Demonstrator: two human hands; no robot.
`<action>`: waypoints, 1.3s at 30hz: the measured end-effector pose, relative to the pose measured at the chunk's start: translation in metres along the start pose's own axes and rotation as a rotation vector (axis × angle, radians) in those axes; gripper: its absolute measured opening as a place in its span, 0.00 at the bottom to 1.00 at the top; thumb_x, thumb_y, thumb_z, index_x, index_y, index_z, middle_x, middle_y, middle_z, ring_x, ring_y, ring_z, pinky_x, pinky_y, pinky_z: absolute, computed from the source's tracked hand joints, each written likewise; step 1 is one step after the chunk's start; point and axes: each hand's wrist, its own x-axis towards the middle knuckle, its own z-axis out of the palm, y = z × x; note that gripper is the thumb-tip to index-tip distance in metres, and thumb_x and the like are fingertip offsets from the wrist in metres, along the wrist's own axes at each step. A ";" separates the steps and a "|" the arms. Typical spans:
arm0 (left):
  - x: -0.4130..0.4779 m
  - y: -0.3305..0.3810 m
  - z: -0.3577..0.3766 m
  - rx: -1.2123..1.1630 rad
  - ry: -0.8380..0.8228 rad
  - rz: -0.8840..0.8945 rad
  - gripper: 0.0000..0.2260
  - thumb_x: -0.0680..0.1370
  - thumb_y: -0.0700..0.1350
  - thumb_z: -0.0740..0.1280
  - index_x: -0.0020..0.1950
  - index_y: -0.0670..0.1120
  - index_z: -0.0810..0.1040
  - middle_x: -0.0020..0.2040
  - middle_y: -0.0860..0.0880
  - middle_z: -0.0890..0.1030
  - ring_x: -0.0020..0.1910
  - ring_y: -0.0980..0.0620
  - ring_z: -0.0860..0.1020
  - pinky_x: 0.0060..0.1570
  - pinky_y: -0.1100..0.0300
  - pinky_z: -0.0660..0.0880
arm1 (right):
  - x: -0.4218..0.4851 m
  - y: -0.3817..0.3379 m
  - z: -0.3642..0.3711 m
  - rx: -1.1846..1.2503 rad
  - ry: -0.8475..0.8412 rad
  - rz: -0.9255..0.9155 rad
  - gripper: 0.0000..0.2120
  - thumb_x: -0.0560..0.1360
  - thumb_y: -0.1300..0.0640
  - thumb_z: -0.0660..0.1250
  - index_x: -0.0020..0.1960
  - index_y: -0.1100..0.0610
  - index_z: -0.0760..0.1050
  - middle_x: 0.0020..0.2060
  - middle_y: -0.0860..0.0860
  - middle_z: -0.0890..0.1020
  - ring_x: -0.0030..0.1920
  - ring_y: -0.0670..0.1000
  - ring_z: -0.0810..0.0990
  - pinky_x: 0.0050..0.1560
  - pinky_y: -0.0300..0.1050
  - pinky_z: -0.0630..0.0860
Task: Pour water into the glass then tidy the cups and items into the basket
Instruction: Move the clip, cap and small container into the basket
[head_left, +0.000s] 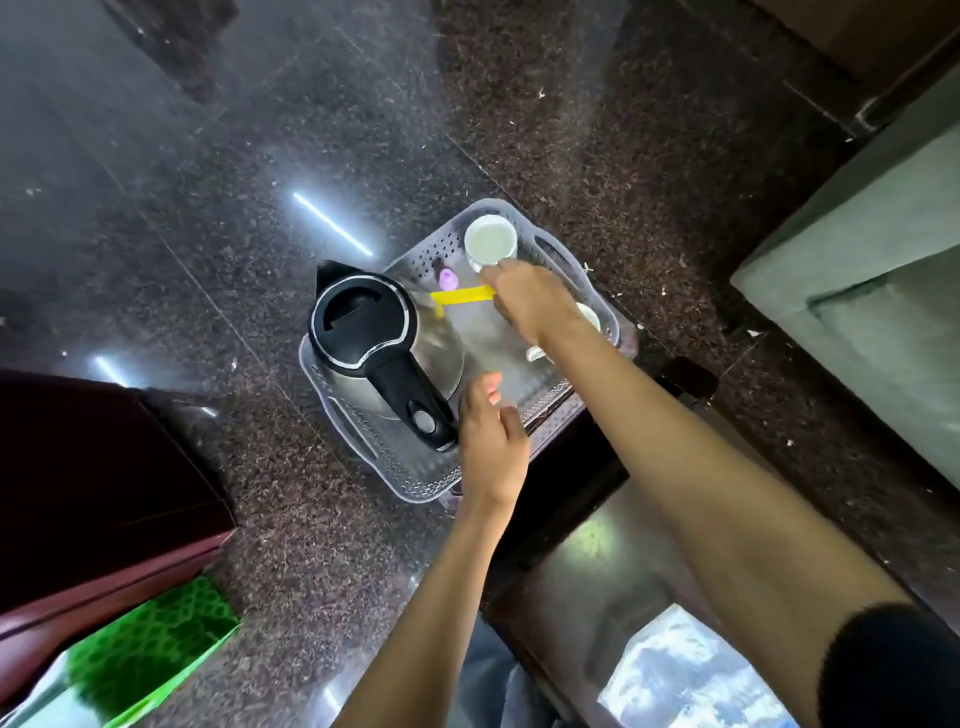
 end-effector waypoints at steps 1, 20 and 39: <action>0.000 -0.003 -0.002 0.007 -0.015 0.013 0.15 0.74 0.30 0.59 0.60 0.38 0.71 0.55 0.43 0.74 0.55 0.49 0.75 0.58 0.63 0.69 | 0.007 -0.001 0.002 -0.042 -0.011 -0.015 0.16 0.77 0.66 0.56 0.64 0.59 0.69 0.58 0.60 0.77 0.56 0.64 0.78 0.51 0.55 0.75; -0.011 0.001 0.004 0.119 -0.108 0.080 0.16 0.74 0.31 0.57 0.60 0.41 0.72 0.55 0.43 0.75 0.55 0.47 0.76 0.58 0.59 0.70 | -0.030 0.011 0.002 0.199 0.417 0.293 0.16 0.78 0.46 0.62 0.52 0.59 0.74 0.52 0.57 0.79 0.48 0.62 0.80 0.42 0.52 0.73; -0.232 0.028 0.132 0.299 -0.535 0.399 0.13 0.79 0.37 0.59 0.63 0.46 0.72 0.61 0.46 0.72 0.54 0.50 0.77 0.50 0.66 0.71 | -0.476 0.065 0.155 0.546 0.705 1.153 0.08 0.76 0.54 0.68 0.43 0.58 0.76 0.41 0.55 0.78 0.44 0.59 0.78 0.40 0.50 0.74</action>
